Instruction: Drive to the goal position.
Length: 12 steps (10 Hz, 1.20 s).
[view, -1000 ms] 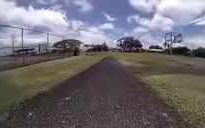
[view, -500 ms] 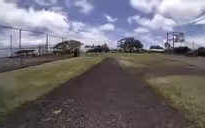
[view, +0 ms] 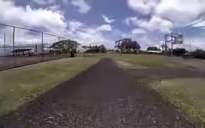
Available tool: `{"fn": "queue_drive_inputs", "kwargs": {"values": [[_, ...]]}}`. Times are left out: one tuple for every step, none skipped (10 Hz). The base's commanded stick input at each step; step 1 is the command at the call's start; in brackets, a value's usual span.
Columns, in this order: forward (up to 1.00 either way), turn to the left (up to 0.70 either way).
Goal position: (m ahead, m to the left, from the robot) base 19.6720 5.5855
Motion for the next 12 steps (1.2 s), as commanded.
{"fn": "queue_drive_inputs", "kwargs": {"values": [[0.70,-0.22],[0.70,-0.22],[0.70,-0.12],[0.70,-0.02],[0.70,0.00],[0.70,0.00],[0.70,0.00],[0.70,0.00],[0.70,0.00],[0.70,0.00],[0.70,0.00],[0.70,0.00]]}}
